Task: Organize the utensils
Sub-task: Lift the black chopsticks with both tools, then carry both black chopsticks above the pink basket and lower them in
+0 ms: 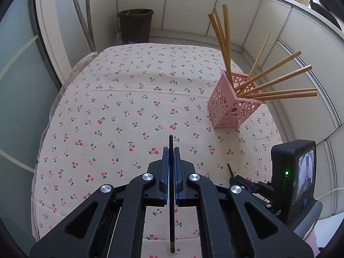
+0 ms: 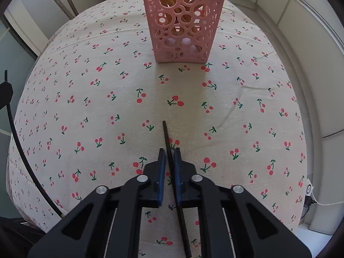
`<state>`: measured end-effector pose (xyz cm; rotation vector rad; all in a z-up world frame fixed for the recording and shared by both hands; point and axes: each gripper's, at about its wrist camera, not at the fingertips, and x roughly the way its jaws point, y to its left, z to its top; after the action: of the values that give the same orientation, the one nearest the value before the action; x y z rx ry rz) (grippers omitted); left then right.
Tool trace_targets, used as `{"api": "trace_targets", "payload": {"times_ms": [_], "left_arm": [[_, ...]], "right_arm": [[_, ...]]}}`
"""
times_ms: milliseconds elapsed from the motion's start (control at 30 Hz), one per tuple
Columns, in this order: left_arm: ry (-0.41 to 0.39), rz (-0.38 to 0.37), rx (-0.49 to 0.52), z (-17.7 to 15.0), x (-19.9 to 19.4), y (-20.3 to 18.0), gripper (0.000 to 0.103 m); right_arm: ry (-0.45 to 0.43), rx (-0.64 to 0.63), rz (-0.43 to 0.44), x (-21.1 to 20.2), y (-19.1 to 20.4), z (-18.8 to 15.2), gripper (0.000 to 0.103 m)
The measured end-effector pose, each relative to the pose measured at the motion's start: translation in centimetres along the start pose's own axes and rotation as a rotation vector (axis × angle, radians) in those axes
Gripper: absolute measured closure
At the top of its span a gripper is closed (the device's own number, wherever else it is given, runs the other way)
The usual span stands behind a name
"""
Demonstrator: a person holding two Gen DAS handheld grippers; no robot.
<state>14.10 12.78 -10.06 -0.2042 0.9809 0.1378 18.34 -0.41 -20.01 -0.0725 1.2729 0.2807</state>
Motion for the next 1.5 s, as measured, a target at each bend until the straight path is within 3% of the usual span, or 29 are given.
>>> {"api": "trace_targets", "payload": {"times_ms": [300,600,767,1033,1267,1400,1500], "left_arm": [[-0.022,0.010,0.015,-0.2,-0.6,0.0,0.099],[-0.092,-0.023,0.055,-0.3,-4.5,-0.3,0.100],[-0.151,-0.042,0.067,0.4,-7.5,-0.9,0.099],[-0.268,-0.105,0.102,7.2,-12.6,-4.2,0.099],[-0.356,-0.154,0.130,12.5,-15.7,-7.6,0.099],[-0.272,-0.137,0.051,14.2,-12.7,-6.3,0.096],[-0.091,-0.126,-0.077,14.3,-5.5,-2.8,0.095]], "right_arm": [[-0.048,-0.046,0.010,-3.0,-1.8,-2.4,0.098],[-0.301,0.004,0.082,-14.5,-6.4,-5.7,0.098],[-0.403,0.045,0.109,-18.9,-8.2,-6.0,0.098],[-0.526,0.133,0.201,-26.2,-12.2,-2.9,0.098],[-0.625,0.185,0.232,-30.4,-14.3,0.1,0.098],[-0.649,0.206,0.243,-30.8,-15.1,0.4,0.098],[-0.640,0.233,0.267,-29.8,-15.9,0.1,0.098]]}}
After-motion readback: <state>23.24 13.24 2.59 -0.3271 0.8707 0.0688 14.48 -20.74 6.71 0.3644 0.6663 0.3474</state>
